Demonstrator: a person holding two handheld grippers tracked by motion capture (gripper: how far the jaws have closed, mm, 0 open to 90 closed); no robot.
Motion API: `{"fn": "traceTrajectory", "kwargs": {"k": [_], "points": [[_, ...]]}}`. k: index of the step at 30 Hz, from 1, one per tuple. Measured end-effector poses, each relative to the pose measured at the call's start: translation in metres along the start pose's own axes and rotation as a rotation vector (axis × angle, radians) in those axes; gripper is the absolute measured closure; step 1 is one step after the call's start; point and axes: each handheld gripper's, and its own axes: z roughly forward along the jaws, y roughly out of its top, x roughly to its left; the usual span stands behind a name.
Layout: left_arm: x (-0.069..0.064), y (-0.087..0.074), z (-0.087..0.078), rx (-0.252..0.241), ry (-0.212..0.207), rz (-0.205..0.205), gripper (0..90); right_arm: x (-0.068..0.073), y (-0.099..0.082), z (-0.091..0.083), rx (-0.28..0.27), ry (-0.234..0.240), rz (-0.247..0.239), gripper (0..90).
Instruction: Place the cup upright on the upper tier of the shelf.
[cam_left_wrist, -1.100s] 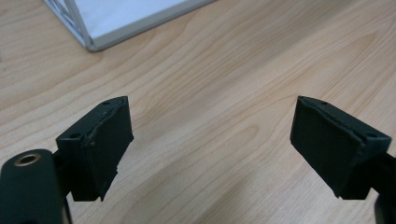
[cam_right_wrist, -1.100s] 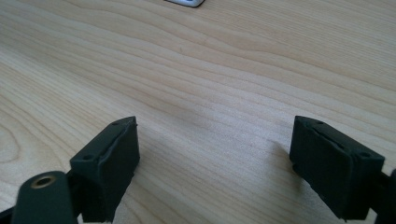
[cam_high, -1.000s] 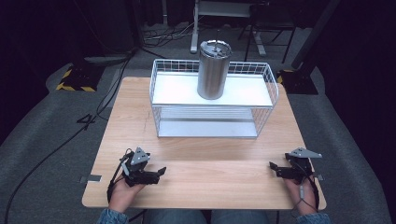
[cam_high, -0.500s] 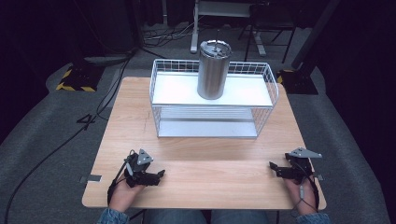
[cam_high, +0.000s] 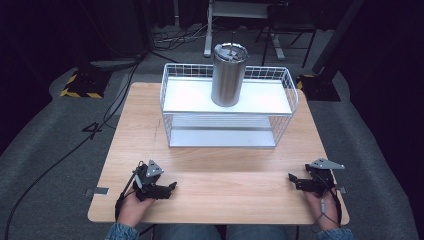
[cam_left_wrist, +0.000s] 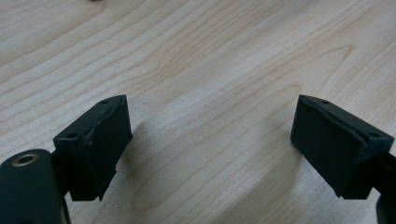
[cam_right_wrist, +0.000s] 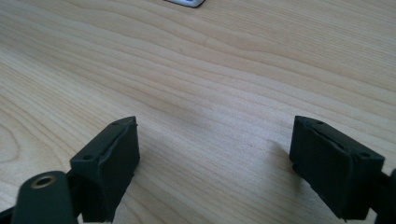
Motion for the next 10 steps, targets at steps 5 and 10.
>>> {"fn": "traceTrajectory", "kwargs": {"k": [5,10], "points": [[-0.0002,0.0002,0.0002,0.001,-0.003,-0.005,12.9,0.0002,0.0,-0.0001,0.0,-0.001,-0.001,16.5],[-0.0003,0.0002,0.0002,0.001,-0.003,-0.005,12.9,0.0002,0.0,-0.0001,0.0,-0.001,-0.001,16.5]]}}
